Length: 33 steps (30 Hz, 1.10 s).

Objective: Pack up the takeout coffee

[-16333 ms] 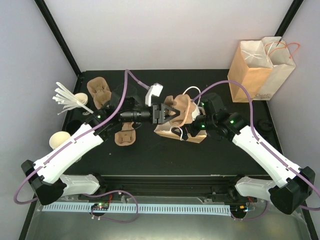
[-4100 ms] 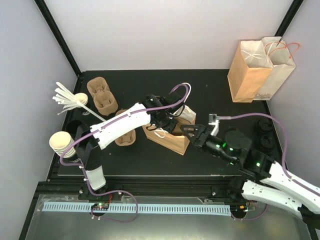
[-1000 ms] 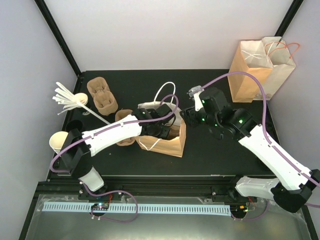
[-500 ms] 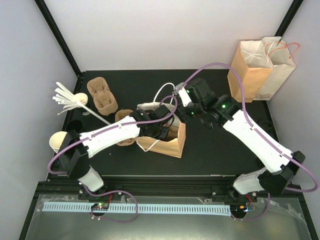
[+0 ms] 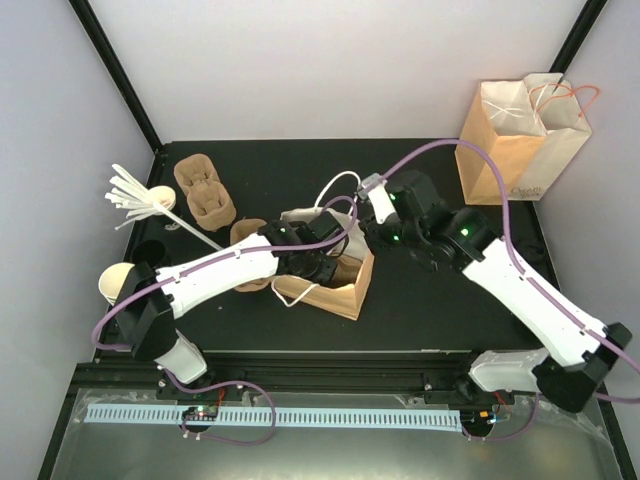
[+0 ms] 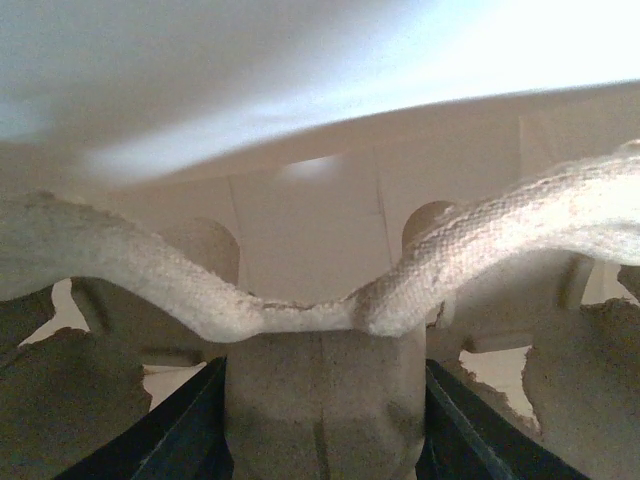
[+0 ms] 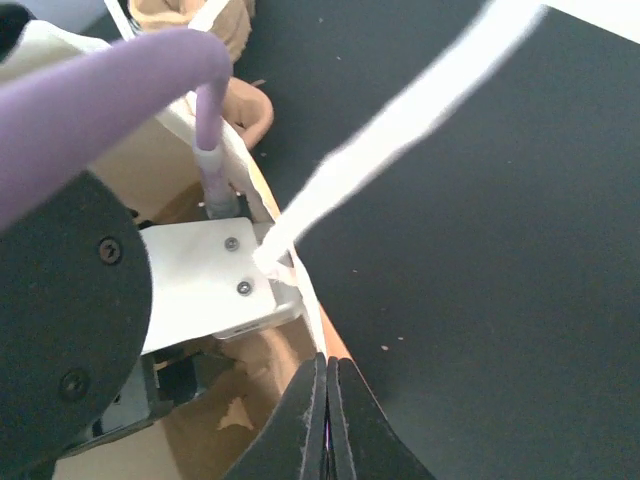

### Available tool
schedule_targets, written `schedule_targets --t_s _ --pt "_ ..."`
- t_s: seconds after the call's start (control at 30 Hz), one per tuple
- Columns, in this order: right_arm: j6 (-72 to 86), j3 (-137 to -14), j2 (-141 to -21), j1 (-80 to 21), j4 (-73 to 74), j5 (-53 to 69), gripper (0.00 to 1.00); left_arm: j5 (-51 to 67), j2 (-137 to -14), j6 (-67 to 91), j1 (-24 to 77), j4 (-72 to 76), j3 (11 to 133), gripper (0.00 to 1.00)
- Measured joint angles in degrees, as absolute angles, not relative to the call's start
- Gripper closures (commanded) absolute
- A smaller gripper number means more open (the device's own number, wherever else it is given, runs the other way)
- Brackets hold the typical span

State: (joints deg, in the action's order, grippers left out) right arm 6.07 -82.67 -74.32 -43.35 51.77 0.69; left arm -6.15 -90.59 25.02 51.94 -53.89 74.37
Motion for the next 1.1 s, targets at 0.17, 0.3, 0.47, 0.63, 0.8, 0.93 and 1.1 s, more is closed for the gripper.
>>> schedule_targets --t_s 0.17,0.3,0.47,0.63,0.8,0.93,1.1 --pt "9.47 -75.92 -67.92 -43.35 48.05 3.7 0.99 -5.85 -90.37 24.21 52.97 -54.57 74.32 0.53" --pt "12.6 -71.85 -65.14 -43.35 45.52 6.39 0.99 -5.76 -90.45 24.23 53.36 -56.1 74.11 0.53" --pt "15.84 -69.25 -61.87 -43.35 45.6 7.14 0.99 -4.91 -90.76 24.21 54.68 -56.77 73.56 0.53" --pt "18.55 -69.25 -59.9 -43.35 47.11 7.64 0.95 -4.93 -91.94 23.99 55.99 -58.3 74.28 0.53" --pt "20.16 -69.47 -59.13 -43.35 48.97 7.18 0.77 -5.34 -92.99 24.05 56.66 -61.56 75.35 0.53" --pt "21.06 -70.72 -58.11 -43.11 49.52 5.87 0.75 -5.58 -93.54 23.86 56.62 -62.98 75.35 0.53" --pt "21.58 -74.06 -57.95 -40.58 49.19 5.87 0.67 -5.63 -93.54 22.48 56.64 -63.16 75.35 0.53"
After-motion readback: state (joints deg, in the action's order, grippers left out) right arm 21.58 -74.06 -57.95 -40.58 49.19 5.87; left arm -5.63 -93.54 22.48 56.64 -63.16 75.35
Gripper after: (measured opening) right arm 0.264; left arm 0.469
